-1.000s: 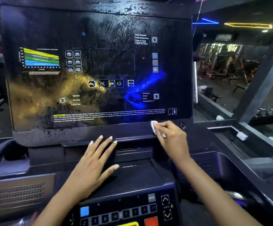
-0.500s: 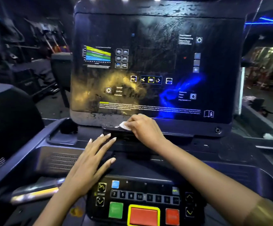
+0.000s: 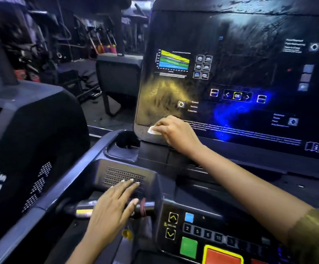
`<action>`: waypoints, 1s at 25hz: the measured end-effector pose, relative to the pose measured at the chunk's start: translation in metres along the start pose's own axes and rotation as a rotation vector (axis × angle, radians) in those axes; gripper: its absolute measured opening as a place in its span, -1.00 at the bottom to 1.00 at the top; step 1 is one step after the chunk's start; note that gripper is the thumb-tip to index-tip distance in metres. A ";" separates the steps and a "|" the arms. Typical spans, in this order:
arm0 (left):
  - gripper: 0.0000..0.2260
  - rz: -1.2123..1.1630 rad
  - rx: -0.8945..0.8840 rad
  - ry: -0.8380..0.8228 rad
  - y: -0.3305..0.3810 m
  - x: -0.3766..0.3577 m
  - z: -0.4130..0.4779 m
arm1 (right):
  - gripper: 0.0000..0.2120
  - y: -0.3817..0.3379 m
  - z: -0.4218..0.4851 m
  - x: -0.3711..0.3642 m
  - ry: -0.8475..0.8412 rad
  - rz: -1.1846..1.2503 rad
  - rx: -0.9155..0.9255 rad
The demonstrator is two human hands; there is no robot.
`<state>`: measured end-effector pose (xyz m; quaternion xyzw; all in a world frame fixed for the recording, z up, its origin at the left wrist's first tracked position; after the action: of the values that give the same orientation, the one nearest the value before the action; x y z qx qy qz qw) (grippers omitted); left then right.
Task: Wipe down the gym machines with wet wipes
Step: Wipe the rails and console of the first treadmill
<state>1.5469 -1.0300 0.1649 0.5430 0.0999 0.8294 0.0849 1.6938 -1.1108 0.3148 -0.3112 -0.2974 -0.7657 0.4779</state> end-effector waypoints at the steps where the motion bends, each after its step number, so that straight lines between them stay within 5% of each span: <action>1: -0.48 -0.005 -0.005 0.010 0.001 0.002 0.001 | -0.80 -0.007 0.006 -0.006 -0.013 -0.009 0.032; 11: -0.48 -0.097 0.002 -0.006 -0.003 -0.005 0.001 | -0.67 -0.009 -0.040 -0.004 -0.133 -0.170 0.246; 17: -0.45 -0.128 0.001 -0.016 -0.001 -0.002 0.002 | -0.68 0.028 -0.104 0.034 -0.137 -0.190 -0.026; 25: -0.44 -0.141 -0.046 -0.040 0.000 -0.003 0.000 | -0.75 0.031 -0.067 0.022 -0.033 -0.178 -0.338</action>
<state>1.5482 -1.0304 0.1618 0.5488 0.1172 0.8125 0.1578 1.7012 -1.1851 0.2943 -0.3721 -0.1984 -0.8388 0.3443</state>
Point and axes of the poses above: each hand's wrist, its own z-axis towards the middle knuckle, its own x-axis out of the back of the hand, y = z × x, the point moved 9 cm from there along z, towards the middle knuckle
